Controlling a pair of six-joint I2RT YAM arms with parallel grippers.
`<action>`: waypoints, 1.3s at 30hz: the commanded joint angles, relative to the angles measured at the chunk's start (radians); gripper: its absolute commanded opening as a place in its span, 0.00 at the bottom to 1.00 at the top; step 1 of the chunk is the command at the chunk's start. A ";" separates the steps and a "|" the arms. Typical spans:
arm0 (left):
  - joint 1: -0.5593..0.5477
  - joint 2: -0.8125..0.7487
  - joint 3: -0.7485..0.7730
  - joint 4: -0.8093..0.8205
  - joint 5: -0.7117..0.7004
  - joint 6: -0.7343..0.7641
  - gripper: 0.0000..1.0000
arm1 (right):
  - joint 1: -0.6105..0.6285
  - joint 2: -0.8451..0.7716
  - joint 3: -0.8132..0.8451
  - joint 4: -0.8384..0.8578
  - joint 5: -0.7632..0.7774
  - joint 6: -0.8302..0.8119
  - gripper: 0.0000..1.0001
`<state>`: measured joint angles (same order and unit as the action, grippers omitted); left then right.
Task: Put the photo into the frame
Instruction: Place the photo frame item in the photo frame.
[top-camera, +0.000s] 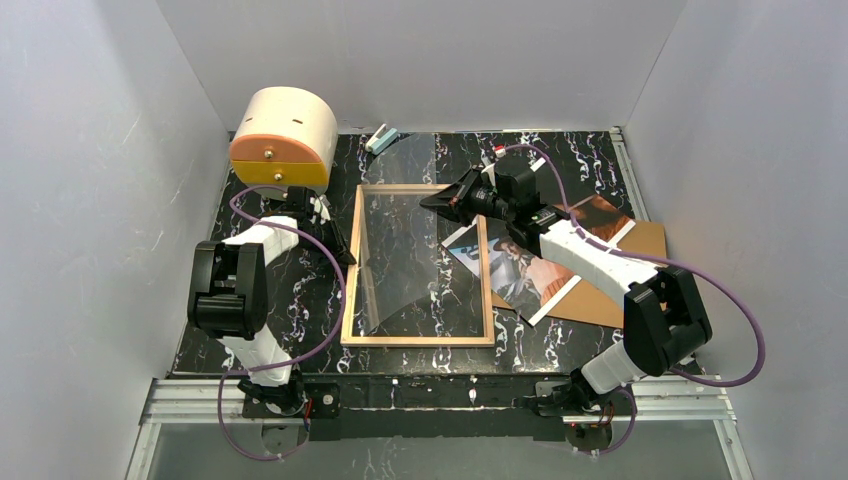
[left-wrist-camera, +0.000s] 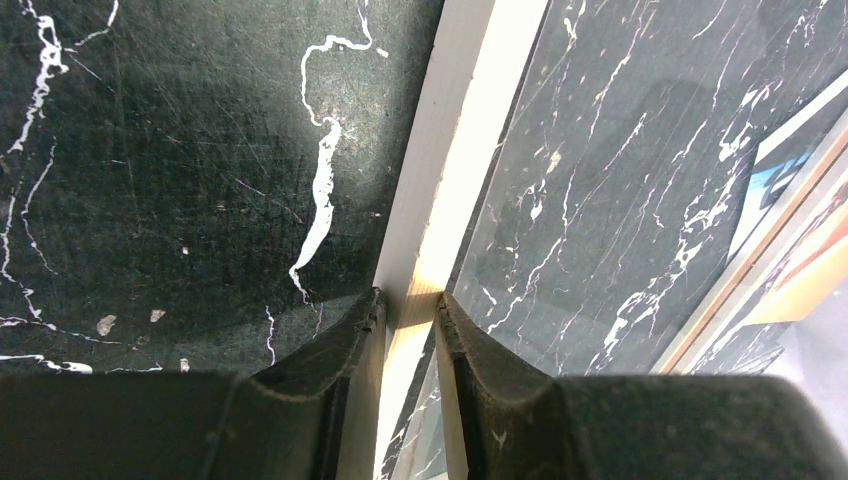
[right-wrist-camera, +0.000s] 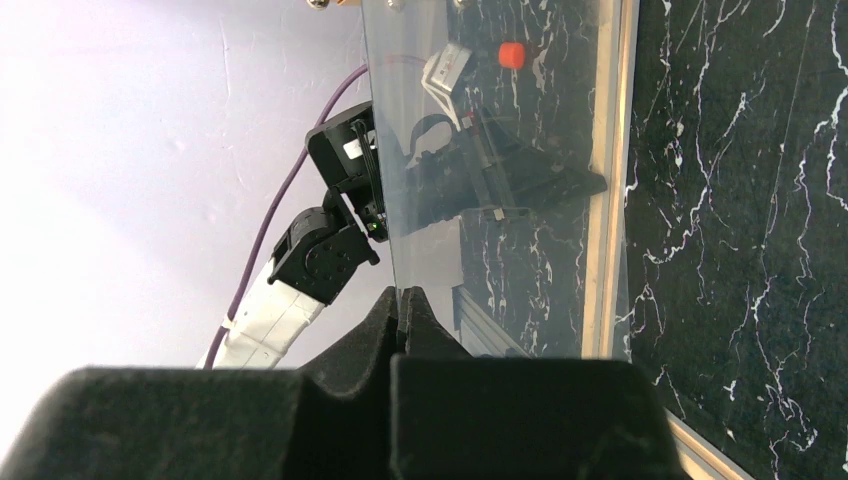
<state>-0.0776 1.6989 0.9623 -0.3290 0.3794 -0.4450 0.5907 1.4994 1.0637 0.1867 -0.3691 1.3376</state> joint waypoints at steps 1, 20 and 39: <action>-0.004 0.034 0.003 -0.020 -0.016 0.009 0.21 | 0.009 -0.044 -0.009 0.009 0.017 0.040 0.01; -0.004 0.038 0.000 -0.018 -0.018 0.006 0.21 | 0.009 -0.077 0.004 -0.008 0.040 0.096 0.01; -0.004 0.034 -0.004 -0.016 -0.021 -0.002 0.21 | -0.111 -0.091 -0.237 -0.111 0.042 -0.062 0.27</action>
<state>-0.0757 1.7023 0.9642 -0.3298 0.3832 -0.4461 0.5434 1.4120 0.9123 0.0601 -0.2726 1.3560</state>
